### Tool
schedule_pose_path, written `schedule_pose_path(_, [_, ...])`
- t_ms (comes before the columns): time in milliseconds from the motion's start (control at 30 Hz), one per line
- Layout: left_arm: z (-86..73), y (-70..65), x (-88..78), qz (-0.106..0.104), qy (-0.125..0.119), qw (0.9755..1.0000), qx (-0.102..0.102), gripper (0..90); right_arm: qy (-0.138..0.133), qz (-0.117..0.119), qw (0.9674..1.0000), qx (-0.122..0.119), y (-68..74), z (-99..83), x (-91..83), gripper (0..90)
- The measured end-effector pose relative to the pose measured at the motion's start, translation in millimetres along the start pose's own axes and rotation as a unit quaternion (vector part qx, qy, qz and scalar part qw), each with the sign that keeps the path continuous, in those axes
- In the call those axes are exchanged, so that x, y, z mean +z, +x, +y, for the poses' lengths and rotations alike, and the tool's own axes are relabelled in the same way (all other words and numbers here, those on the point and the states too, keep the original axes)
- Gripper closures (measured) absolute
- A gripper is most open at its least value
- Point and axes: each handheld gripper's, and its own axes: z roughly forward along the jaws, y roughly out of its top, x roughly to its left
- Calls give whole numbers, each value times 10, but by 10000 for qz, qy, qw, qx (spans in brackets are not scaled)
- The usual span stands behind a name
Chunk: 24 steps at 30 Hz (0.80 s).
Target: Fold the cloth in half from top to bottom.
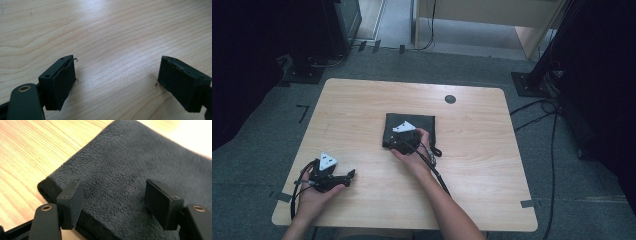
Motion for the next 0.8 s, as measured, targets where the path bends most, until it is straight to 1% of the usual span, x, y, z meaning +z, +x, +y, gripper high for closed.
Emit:
schedule_pose_path(33, [0,-4,2,5,-4,10000,-9,141,28,231,9994,250,-69,-10,-48,258])
schedule_pose_path(100, [0,-5,2,6,-5,10000,-10,141,-31,365,9986,380,-142,-18,-131,246])
schedule_pose_path(133, [0,-2,1,3,0,10000,-3,141,-73,387,9983,422,-178,-31,-182,246])
schedule_pose_path(200, [0,-5,2,6,-3,10000,-6,141,-84,347,9980,525,-253,-71,-297,246])
schedule_pose_path(300, [3,-6,4,10,0,10000,-2,141,-163,286,9979,557,-398,-167,-480,243])
schedule_pose_path(333, [3,-6,4,10,0,10000,-2,141,-163,286,9979,557,-398,-167,-480,243])
schedule_pose_path(367, [3,-7,5,10,-5,10000,-7,141,-163,279,9970,704,-510,-260,-622,230])
schedule_pose_path(467, [3,-7,5,10,-5,10000,-7,141,-182,225,9972,693,-637,-383,-772,206])
schedule_pose_path(533, [4,-9,6,17,-2,10000,-13,141,-135,205,9974,678,-739,-490,-881,173])
schedule_pose_path(700, [4,-10,5,23,2,10000,-17,141,-23,146,9966,815,-977,-789,-1155,150])
schedule_pose_path(800, [4,-10,5,23,-1,10000,-18,141,34,24,9959,900,-1076,-945,-1275,149])
